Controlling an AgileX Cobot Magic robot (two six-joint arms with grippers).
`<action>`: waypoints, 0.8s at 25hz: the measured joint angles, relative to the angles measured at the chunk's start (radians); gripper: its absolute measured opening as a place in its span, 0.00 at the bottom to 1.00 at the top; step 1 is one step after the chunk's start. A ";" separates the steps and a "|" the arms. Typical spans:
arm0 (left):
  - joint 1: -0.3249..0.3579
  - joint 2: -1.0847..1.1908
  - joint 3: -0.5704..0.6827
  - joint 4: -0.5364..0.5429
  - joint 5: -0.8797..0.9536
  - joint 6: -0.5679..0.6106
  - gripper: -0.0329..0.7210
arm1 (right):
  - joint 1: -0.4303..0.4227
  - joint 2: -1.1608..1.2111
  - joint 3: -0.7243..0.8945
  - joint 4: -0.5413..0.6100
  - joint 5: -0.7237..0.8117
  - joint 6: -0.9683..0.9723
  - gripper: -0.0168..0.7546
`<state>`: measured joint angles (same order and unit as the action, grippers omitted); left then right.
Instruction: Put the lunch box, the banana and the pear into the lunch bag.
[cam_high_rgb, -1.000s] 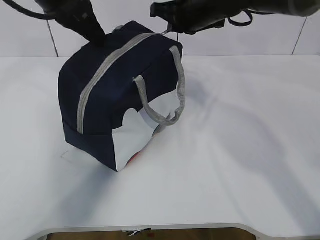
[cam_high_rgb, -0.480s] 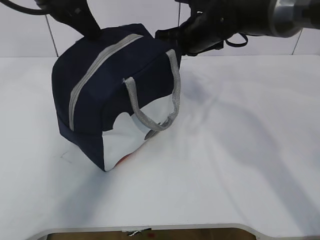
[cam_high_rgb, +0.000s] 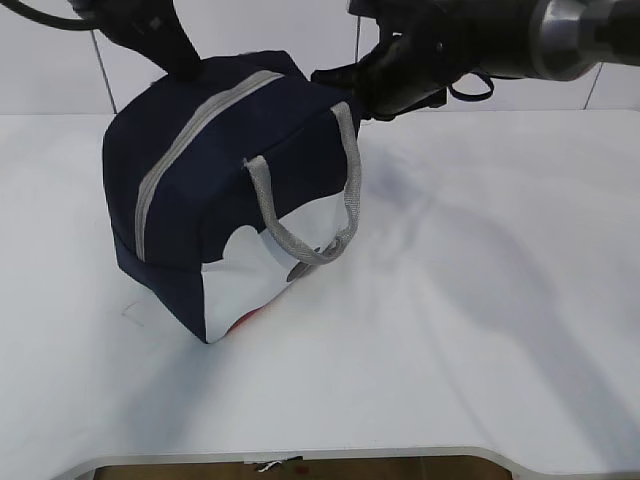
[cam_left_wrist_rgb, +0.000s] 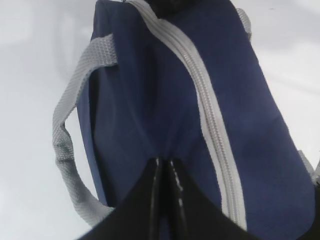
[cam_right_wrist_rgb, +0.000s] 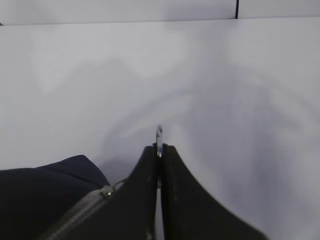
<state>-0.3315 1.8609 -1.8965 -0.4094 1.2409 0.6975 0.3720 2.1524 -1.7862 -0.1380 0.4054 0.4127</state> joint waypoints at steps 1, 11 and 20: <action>0.000 0.001 0.000 -0.002 0.000 0.000 0.04 | 0.000 0.007 -0.002 0.000 0.003 0.000 0.04; 0.000 0.004 0.000 -0.010 0.000 0.000 0.04 | 0.000 0.016 -0.002 -0.013 0.035 -0.002 0.04; 0.000 0.004 0.000 -0.019 0.000 0.003 0.04 | 0.000 0.026 -0.056 -0.002 0.090 -0.019 0.04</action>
<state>-0.3315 1.8647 -1.8965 -0.4279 1.2409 0.7005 0.3720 2.1786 -1.8420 -0.1403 0.4953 0.3936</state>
